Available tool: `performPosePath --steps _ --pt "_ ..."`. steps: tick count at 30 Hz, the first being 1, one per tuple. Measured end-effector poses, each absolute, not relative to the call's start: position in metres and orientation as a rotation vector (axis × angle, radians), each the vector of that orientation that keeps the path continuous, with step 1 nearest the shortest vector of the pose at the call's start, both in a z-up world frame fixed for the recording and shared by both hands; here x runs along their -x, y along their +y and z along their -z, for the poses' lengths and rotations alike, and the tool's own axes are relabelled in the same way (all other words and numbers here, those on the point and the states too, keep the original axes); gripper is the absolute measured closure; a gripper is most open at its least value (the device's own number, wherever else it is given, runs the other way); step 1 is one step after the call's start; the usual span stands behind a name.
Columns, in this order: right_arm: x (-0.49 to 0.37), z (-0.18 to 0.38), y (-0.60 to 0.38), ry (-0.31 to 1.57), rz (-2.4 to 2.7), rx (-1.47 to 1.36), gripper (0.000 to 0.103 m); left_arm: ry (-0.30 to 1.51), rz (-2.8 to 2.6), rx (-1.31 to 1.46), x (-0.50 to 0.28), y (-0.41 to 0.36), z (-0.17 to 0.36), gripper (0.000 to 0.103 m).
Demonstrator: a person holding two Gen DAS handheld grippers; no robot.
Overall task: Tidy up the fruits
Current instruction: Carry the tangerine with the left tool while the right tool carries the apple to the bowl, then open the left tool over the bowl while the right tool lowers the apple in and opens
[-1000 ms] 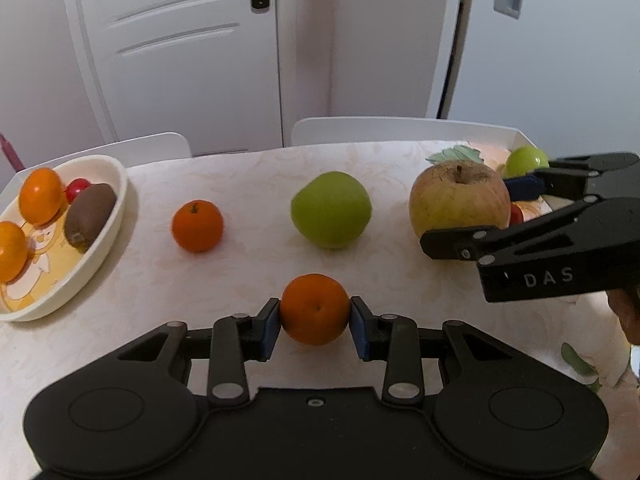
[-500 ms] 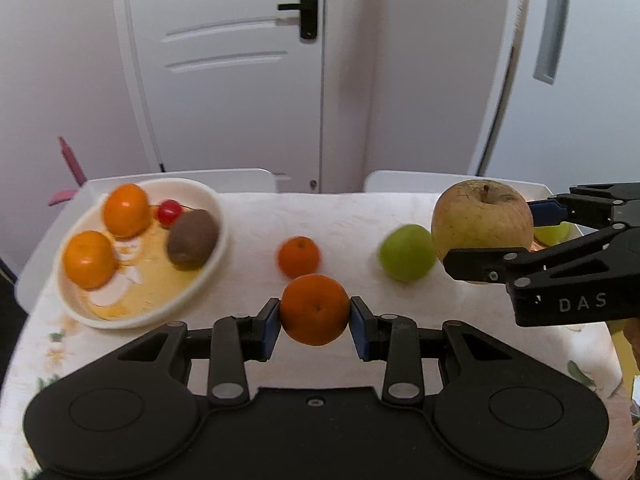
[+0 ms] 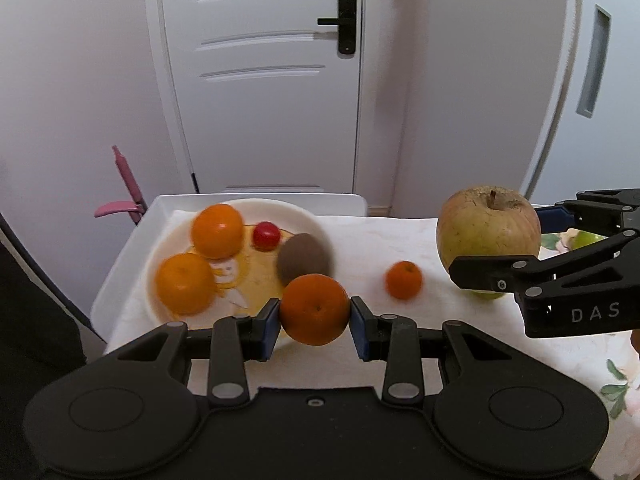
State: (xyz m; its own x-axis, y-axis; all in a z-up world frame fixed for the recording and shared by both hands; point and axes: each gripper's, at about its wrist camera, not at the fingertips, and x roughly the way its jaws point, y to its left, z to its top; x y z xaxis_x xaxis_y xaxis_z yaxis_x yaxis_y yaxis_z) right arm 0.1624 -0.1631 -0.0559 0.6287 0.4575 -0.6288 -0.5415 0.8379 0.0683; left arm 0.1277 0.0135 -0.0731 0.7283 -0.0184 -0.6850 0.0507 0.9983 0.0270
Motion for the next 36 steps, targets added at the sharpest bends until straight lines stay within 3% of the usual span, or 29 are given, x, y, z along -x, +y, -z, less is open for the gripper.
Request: performPosePath --steps 11,24,25,27,28,29,36 --pt "-0.182 0.055 -0.096 0.683 -0.575 0.136 0.013 0.770 0.055 -0.059 -0.144 0.077 0.075 0.063" --pt "-0.205 0.067 -0.046 0.703 -0.546 0.130 0.013 0.879 0.132 -0.077 -0.179 0.112 0.113 0.062" --pt "-0.206 0.067 -0.044 0.703 -0.544 0.131 0.013 0.881 0.133 -0.076 -0.180 0.114 0.113 0.061" --pt "-0.208 0.067 -0.043 0.705 -0.535 0.130 0.013 0.870 0.137 -0.076 -0.180 0.116 0.112 0.034" --pt "-0.209 0.067 -0.042 0.707 -0.531 0.131 0.013 0.852 0.139 -0.074 -0.177 0.117 0.109 0.012" --pt "-0.210 0.067 -0.041 0.707 -0.528 0.133 0.013 0.826 0.136 -0.076 -0.174 0.119 0.106 0.004" --pt "-0.217 0.063 -0.035 0.707 -0.521 0.148 0.013 0.803 0.121 -0.073 -0.161 0.130 0.095 0.004"
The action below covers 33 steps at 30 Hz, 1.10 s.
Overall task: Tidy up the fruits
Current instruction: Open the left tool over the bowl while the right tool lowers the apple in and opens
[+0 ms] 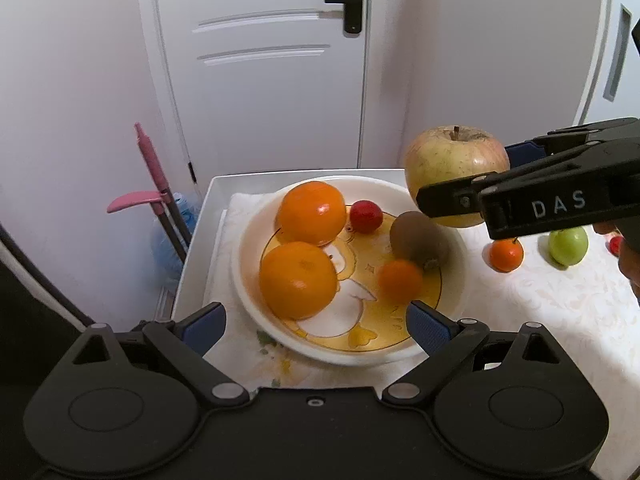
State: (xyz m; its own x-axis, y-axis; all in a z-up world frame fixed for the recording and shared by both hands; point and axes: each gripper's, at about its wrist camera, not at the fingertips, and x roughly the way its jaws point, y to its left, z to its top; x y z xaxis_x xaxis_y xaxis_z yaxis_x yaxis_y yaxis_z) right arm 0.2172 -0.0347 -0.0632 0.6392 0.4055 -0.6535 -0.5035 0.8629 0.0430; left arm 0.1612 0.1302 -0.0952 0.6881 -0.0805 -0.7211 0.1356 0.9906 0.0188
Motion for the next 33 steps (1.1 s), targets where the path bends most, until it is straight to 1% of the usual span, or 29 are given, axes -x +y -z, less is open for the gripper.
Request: performPosePath --steps 7,21,24,25,27,28,30,33 --pt "-0.228 0.069 -0.018 0.711 -0.560 0.175 0.013 0.793 0.082 -0.025 -0.148 0.143 0.089 0.004" --pt "-0.236 0.109 0.013 0.740 -0.616 0.190 0.013 0.803 0.051 -0.024 -0.137 0.154 0.091 0.004" --pt "-0.238 0.113 0.014 0.785 -0.598 0.183 0.012 0.804 0.052 -0.028 -0.137 0.154 0.091 0.004" --pt "-0.239 0.115 0.015 0.795 -0.583 0.180 0.012 0.804 0.053 -0.030 -0.136 0.154 0.091 0.004" --pt "-0.232 0.111 0.010 0.752 -0.571 0.164 0.002 0.806 0.052 -0.033 -0.137 0.153 0.091 0.004" --pt "-0.228 0.108 0.008 0.727 -0.572 0.160 0.000 0.807 0.052 -0.038 -0.136 0.152 0.091 0.004" --pt "-0.222 0.099 0.006 0.668 -0.569 0.163 0.000 0.806 0.055 -0.047 -0.135 0.150 0.091 0.004" --pt "-0.219 0.091 0.007 0.668 -0.554 0.182 0.000 0.808 0.061 -0.054 -0.133 0.149 0.091 0.004"
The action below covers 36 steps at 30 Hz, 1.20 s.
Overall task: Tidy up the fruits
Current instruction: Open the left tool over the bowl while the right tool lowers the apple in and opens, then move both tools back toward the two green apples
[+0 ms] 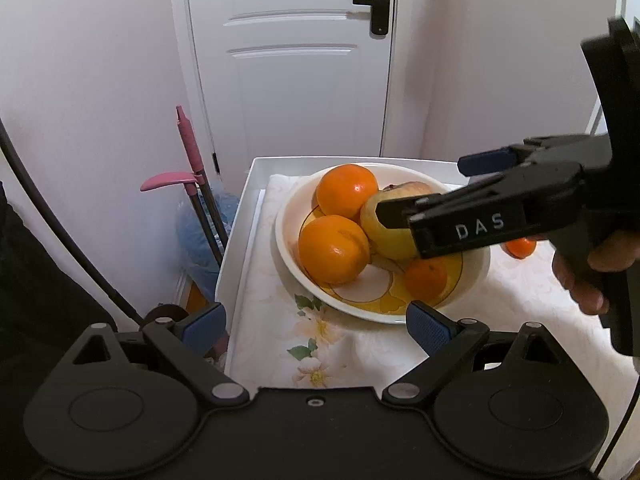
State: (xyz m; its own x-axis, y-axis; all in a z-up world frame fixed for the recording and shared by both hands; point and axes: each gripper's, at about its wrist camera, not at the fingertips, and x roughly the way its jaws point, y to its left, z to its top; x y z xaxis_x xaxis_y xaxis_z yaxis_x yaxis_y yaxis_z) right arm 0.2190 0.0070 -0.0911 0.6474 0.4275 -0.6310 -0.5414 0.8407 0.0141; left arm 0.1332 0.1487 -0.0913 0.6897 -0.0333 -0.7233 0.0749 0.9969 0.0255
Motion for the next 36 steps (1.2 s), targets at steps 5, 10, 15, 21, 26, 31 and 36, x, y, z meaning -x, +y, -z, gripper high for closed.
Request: performPosePath --steps 5,10,15,21,26,31,36 --pt "-0.210 0.084 0.000 0.664 -0.540 0.178 0.000 0.798 0.069 -0.057 -0.128 0.145 0.087 0.004" --pt "-0.200 0.073 -0.008 0.659 -0.521 0.159 0.000 0.780 0.077 -0.072 -0.121 0.140 0.079 0.004" --pt "-0.182 0.056 -0.019 0.654 -0.496 0.142 0.000 0.754 0.092 -0.096 -0.114 0.134 0.067 0.004" --pt "-0.155 0.033 -0.045 0.644 -0.445 0.107 0.000 0.714 0.092 -0.125 -0.103 0.123 0.049 0.003" --pt "-0.130 0.021 -0.079 0.656 -0.376 0.087 0.000 0.690 0.095 -0.128 -0.093 0.108 0.037 0.001" --pt "-0.107 0.016 -0.123 0.665 -0.321 0.057 0.000 0.673 0.128 -0.120 -0.084 0.082 0.027 0.001" --pt "-0.093 0.012 -0.172 0.676 -0.278 0.038 0.000 0.660 0.154 -0.113 -0.078 0.047 0.019 0.001"
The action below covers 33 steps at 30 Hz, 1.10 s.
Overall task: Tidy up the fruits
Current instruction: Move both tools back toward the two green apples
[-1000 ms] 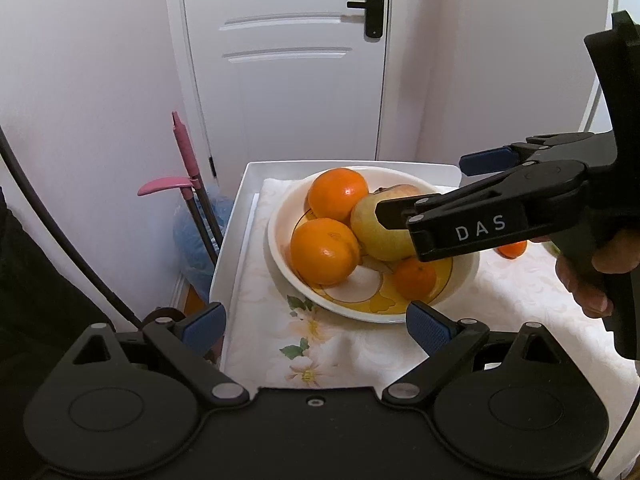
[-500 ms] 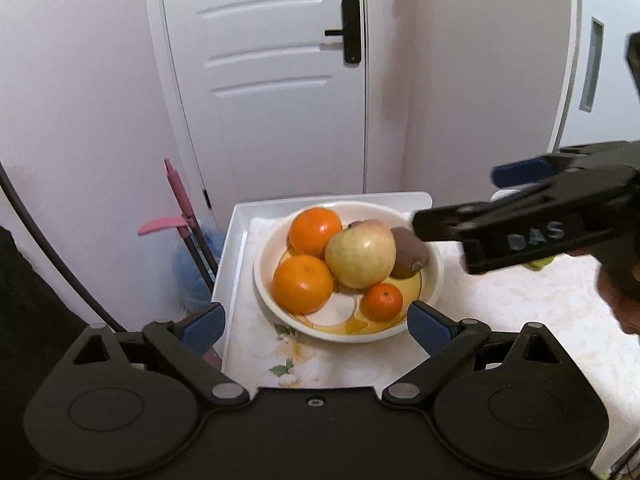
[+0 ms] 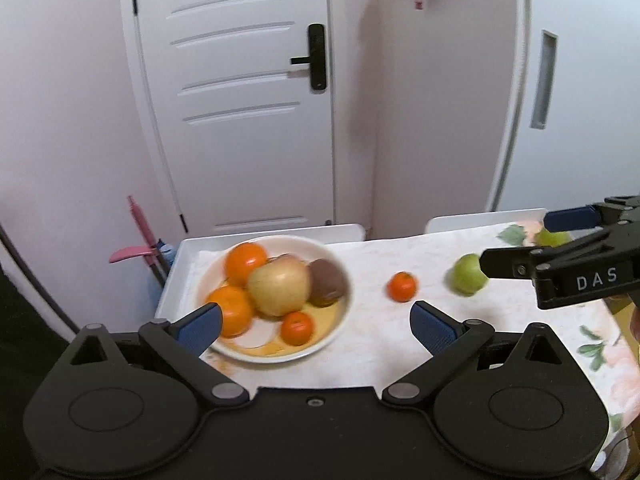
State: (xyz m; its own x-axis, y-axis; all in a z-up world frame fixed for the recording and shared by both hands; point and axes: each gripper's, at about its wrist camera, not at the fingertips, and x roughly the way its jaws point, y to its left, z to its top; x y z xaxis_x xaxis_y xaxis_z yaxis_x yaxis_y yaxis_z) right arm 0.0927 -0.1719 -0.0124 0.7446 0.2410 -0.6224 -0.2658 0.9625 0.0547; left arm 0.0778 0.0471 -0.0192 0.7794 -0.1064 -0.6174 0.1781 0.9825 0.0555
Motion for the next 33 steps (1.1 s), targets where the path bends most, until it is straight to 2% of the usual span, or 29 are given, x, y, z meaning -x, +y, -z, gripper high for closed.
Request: performPosePath --steps 17,33 --pt "-0.095 0.021 -0.329 0.672 -0.175 0.037 0.000 0.643 0.176 -0.080 -0.085 -0.088 0.026 0.001" --pt "-0.171 0.073 -0.410 0.741 -0.166 0.100 0.000 0.761 0.136 -0.087 -0.165 -0.160 0.086 0.001"
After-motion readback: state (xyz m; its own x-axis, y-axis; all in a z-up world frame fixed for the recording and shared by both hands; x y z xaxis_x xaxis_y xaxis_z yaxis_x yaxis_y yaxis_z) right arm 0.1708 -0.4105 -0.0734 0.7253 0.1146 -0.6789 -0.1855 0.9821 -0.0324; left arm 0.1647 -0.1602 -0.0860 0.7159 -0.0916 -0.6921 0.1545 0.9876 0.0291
